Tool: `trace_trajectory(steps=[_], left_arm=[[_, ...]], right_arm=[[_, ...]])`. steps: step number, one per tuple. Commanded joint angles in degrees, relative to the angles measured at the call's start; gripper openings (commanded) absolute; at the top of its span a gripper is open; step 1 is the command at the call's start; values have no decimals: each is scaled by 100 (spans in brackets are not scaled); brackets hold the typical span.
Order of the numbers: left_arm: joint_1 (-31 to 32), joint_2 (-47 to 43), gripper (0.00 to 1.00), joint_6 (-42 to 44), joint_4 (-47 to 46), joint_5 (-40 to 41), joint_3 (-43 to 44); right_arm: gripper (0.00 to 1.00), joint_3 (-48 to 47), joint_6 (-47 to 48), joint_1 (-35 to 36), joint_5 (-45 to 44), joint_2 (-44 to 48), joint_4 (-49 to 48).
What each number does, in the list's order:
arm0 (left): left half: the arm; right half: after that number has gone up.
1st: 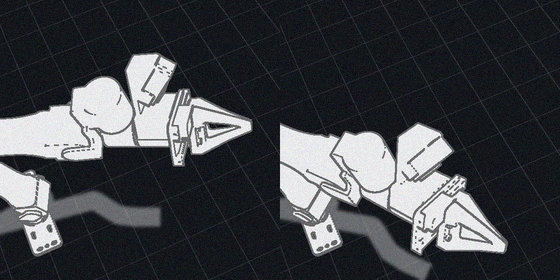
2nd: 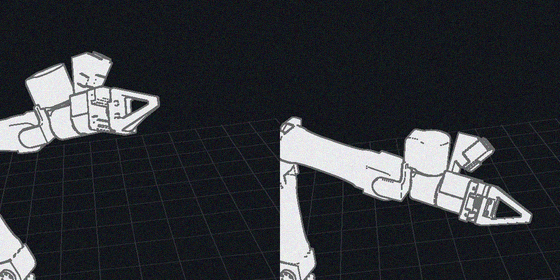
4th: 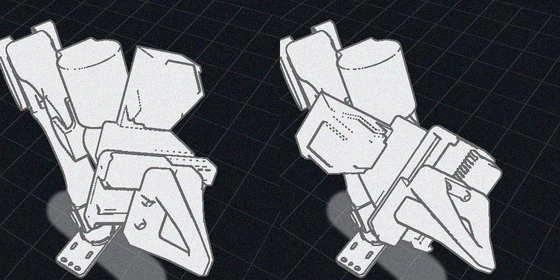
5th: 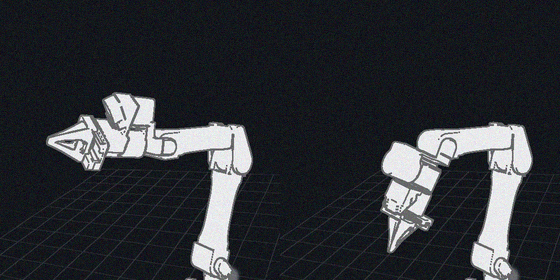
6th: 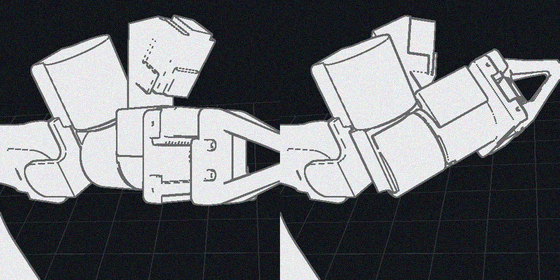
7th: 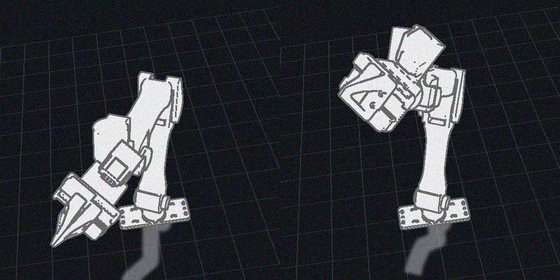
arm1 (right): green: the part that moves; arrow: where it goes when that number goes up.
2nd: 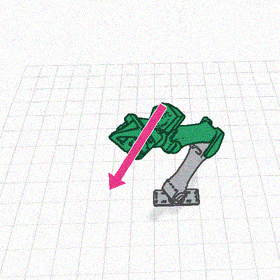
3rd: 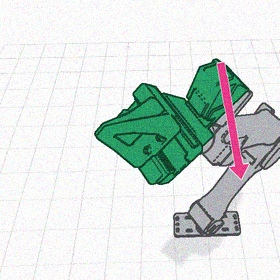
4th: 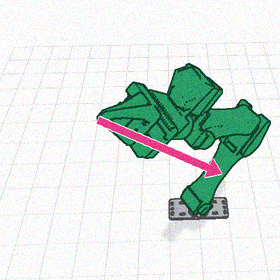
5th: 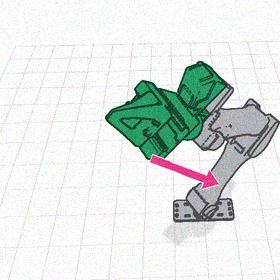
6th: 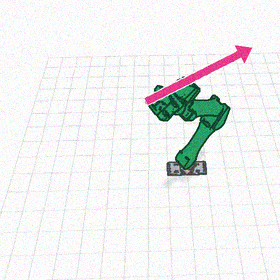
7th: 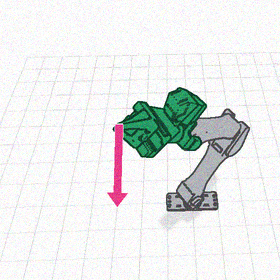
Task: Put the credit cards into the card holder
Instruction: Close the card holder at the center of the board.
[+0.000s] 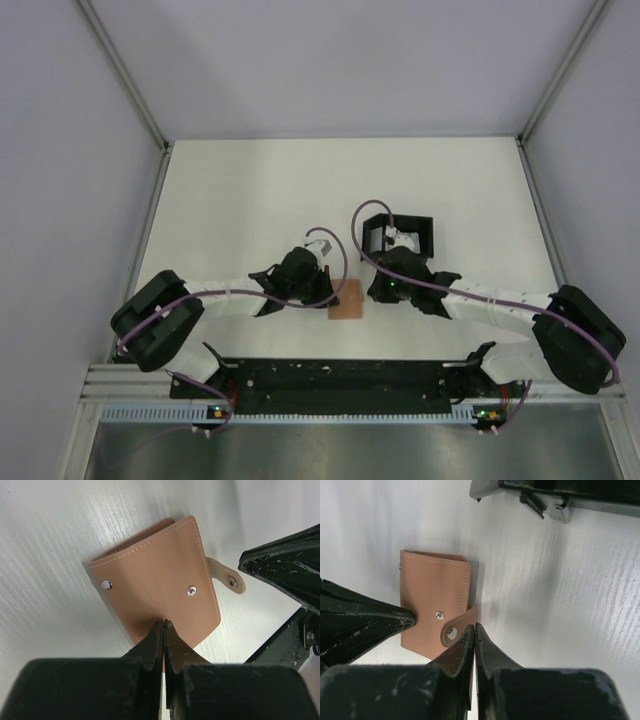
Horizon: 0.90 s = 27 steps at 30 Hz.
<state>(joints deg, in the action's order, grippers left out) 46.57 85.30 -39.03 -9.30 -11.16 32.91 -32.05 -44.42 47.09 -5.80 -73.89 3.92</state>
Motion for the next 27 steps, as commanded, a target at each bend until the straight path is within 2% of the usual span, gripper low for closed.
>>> trace_trajectory(steps=[1,11,27], left_arm=[[10,189,0,97,148,114,-30],[10,233,0,88,86,70,-38],[10,286,0,88,86,35,32]], right_arm=[[1,-327,162,-121,-79,-11,-23],[0,-398,101,-130,422,-433,-505],[0,-345,21,-112,782,-583,-603]])
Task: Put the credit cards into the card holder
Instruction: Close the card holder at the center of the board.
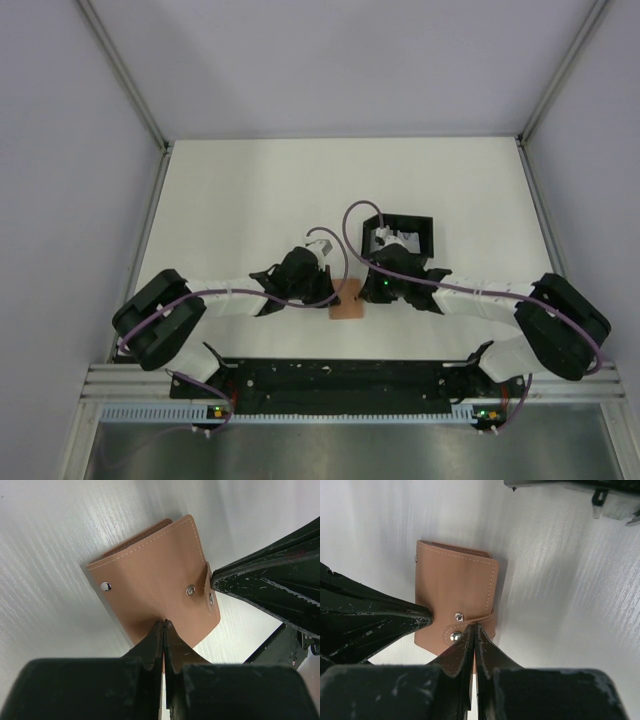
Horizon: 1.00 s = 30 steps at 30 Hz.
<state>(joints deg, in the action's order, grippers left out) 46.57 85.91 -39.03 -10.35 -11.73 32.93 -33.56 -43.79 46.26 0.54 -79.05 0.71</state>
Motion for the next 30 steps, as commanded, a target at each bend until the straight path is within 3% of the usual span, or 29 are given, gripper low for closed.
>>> trace_trajectory(steps=[1,13,21,30], left_arm=[[10,233,0,97,191,92,21],[10,269,0,97,200,74,65],[10,251,0,88,235,100,65],[10,251,0,97,244,100,38]], right_arm=[[0,-203,-42,-29,157,-102,-282],[0,-344,-16,58,236,-155,-291],[0,-265,11,76,-229,196,376],[0,-115,2,76,-458,390,386]])
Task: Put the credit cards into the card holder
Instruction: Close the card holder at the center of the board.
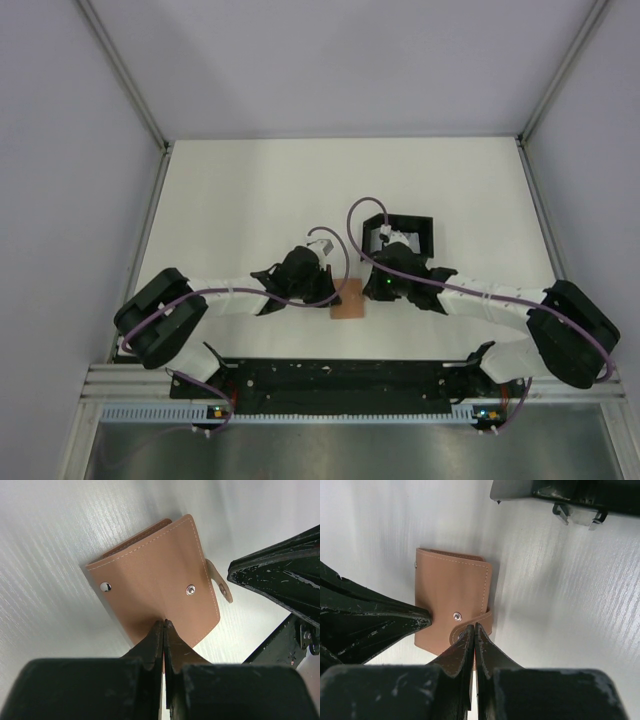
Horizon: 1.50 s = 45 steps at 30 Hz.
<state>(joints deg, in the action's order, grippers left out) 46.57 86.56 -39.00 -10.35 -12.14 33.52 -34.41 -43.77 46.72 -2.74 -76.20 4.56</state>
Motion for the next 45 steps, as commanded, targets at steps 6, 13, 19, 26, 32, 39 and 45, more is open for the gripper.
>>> trace_trajectory(steps=[6,13,19,26,32,39,45], left_arm=[[19,212,0,95,226,142,-12],[10,203,0,95,226,142,-3],[19,212,0,95,235,133,6],[19,212,0,86,226,107,6],[10,238,0,95,226,116,6],[10,229,0,95,253,124,6],[10,238,0,103,235,98,-3]], right_arm=[[0,-57,-105,48,37,-132,-25],[0,-48,-158,118,169,-272,-130],[0,-171,-211,258,178,-413,-192],[0,-241,-237,311,178,-545,-306],[0,-329,-229,399,222,-536,-192],[0,-215,-334,461,116,-632,-139],[0,-373,-229,470,-86,-703,-183]])
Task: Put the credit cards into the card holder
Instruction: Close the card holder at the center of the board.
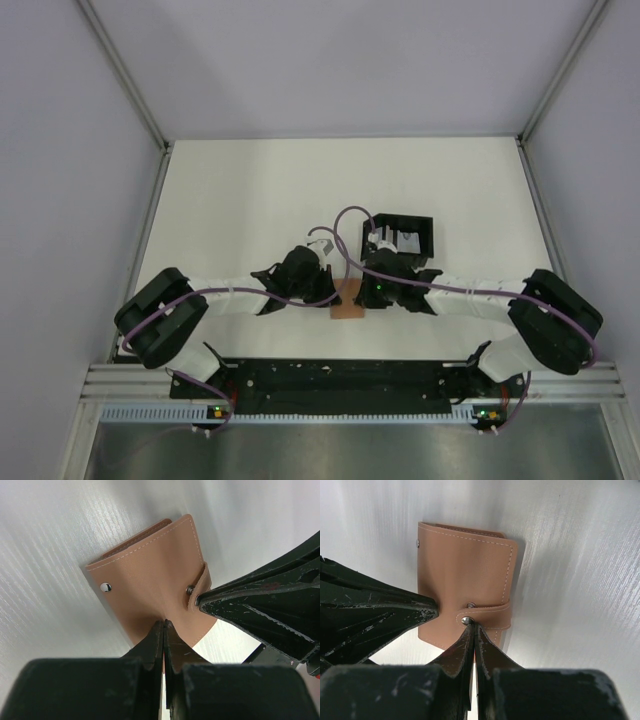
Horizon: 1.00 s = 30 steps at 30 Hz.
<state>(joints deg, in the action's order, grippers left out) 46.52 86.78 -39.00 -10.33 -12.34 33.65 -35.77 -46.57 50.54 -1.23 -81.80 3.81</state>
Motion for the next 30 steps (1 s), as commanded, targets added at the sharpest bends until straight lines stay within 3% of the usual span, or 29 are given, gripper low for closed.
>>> trace_trajectory(steps=[1,25,30], left_arm=[[15,225,0,103,233,109,-25],[15,269,0,147,215,56,-25],[24,269,0,147,207,56,-25]], right_arm=[[0,-264,77,87,-272,-152,-126],[0,-396,262,-238,97,-135,-232],[0,-466,367,-449,703,-204,-285]])
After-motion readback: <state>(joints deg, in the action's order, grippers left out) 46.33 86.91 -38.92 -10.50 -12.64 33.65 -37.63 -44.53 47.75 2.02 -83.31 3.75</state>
